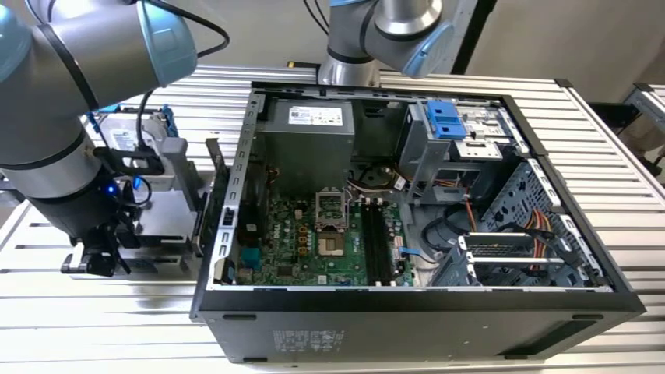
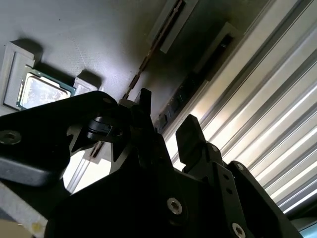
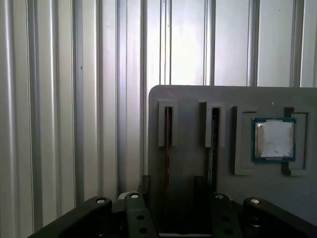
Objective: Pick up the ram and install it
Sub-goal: 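Pick up the ram and move it above insertion slot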
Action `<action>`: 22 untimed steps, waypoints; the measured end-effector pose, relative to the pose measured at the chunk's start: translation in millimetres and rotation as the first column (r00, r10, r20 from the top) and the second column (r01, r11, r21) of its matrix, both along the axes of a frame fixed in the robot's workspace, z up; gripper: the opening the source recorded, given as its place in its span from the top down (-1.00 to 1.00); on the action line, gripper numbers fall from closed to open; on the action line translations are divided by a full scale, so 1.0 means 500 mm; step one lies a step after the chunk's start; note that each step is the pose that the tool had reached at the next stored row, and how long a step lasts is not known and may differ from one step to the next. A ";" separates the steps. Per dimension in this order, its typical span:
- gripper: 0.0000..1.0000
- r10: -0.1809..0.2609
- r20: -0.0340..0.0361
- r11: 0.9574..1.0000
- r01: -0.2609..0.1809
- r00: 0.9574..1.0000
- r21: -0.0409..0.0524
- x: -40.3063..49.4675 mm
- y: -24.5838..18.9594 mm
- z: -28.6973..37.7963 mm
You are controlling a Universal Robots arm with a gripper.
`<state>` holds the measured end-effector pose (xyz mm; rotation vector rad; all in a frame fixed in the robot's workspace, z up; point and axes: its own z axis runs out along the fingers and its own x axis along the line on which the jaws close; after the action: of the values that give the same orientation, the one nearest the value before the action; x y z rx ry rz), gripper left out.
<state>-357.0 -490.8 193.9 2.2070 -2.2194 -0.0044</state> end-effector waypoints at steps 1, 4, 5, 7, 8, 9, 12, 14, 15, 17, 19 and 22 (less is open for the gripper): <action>-1.00 0.000 0.000 1.000 0.000 1.000 0.000 0.000 -0.0001 -0.001; -1.00 0.003 0.000 1.000 -0.003 1.000 0.000 -0.001 -0.0001 -0.004; -1.00 0.004 0.000 1.000 -0.004 1.000 0.000 -0.001 -0.0001 -0.004; -1.00 0.007 0.000 1.000 -0.007 1.000 0.000 -0.002 0.0000 -0.006; -1.00 0.008 0.000 1.000 -0.008 1.000 0.000 -0.002 0.0000 -0.006; -1.00 0.010 0.000 1.000 -0.010 1.000 0.000 -0.002 0.0000 -0.006; -1.00 0.012 0.000 1.000 -0.012 1.000 0.000 -0.003 -0.0010 -0.007; -1.00 0.013 0.000 1.000 -0.013 1.000 0.000 -0.003 -0.0025 -0.008; -1.00 0.013 0.000 1.000 -0.013 1.000 0.000 -0.003 -0.0029 -0.008; -1.00 0.013 0.000 1.000 -0.013 1.000 -0.001 -0.003 -0.0033 -0.008; -1.00 0.013 0.000 1.000 -0.013 1.000 -0.001 -0.003 -0.0033 -0.008; -1.00 0.015 0.000 1.000 -0.015 1.000 -0.001 -0.003 -0.0031 -0.008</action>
<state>-358.7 -492.4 189.9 2.2233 -2.2018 -0.0032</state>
